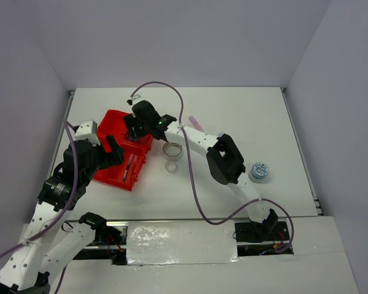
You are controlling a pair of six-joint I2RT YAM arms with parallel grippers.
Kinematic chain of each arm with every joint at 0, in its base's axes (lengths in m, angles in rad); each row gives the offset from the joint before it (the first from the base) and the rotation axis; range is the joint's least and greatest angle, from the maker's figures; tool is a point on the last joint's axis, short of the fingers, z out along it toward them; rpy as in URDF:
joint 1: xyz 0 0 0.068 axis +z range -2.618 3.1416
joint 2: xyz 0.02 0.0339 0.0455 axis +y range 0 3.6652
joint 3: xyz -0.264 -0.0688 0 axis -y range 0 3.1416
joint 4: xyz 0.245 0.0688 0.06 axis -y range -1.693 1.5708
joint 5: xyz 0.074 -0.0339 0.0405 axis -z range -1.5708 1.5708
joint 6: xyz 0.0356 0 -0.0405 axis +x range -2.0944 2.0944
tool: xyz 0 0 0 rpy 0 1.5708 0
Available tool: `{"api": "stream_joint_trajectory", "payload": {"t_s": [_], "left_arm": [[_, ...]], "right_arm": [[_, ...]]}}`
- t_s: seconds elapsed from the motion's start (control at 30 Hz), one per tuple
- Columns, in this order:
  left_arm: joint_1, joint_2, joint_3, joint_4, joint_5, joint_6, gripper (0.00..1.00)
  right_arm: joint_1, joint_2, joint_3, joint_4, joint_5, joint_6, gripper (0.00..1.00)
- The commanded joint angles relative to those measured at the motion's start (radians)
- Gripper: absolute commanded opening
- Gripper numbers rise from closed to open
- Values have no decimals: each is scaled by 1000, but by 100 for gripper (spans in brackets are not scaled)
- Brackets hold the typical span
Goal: Sort the stationery into containers
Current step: Place the stationery in the storage box.
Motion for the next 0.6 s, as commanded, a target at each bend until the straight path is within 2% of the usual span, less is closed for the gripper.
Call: {"api": "stream_joint_trajectory", "payload": {"t_s": [0.0, 0.2, 0.23, 0.27, 0.43, 0.53, 0.57], "left_arm": [[8, 1, 2, 42, 14, 21, 99], [11, 3, 2, 40, 15, 23, 99], [11, 1, 3, 40, 15, 24, 99], [13, -2, 3, 42, 18, 23, 99], [14, 0, 2, 43, 23, 26, 99], [16, 4, 2, 42, 20, 26, 99], [17, 4, 5, 39, 12, 24, 99]], "right_arm": [[2, -29, 70, 29, -28, 15, 63], [2, 26, 168, -63, -22, 2, 78], [2, 42, 176, -67, -22, 3, 93], [2, 46, 182, -72, -25, 6, 100], [0, 14, 161, -57, -23, 6, 100], [0, -70, 130, -77, 29, -3, 100], [-3, -166, 100, -92, 67, -2, 100]]}}
